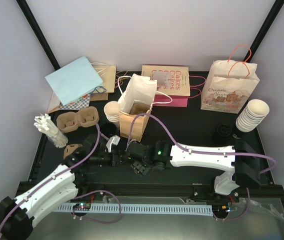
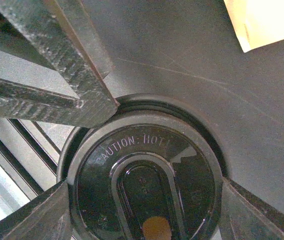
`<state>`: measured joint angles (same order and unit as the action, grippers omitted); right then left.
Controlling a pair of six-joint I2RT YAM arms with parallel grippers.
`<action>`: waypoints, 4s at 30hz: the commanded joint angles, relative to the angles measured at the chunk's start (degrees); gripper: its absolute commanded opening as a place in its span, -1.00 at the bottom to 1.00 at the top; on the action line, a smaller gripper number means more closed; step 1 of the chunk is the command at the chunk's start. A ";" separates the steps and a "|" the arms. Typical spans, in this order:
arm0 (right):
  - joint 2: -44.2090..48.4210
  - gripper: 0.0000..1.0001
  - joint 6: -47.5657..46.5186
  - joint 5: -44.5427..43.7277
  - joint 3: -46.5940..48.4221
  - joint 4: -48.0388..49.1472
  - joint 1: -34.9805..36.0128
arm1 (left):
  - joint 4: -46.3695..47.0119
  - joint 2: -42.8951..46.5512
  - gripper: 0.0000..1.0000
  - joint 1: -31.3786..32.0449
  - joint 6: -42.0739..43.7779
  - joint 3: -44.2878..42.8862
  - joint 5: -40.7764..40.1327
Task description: Pack the takeout coffee
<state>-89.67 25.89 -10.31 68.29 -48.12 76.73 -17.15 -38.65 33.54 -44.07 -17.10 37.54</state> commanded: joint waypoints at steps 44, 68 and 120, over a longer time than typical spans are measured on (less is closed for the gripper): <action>-5.62 0.28 -10.21 11.03 -7.98 -2.27 6.68 | -4.89 1.80 -0.12 3.91 -0.15 -6.15 -2.52; -7.01 0.27 -10.36 10.40 -7.27 -3.20 6.68 | -7.78 -1.50 -0.36 3.93 -0.87 3.42 -4.77; 3.90 0.27 5.81 -3.02 -8.71 -7.29 -13.09 | 12.73 -7.63 0.43 10.86 -7.36 -6.29 -6.63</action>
<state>-81.82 28.67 -14.50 63.75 -56.12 64.20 -15.40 -42.24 40.66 -48.64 -22.02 30.04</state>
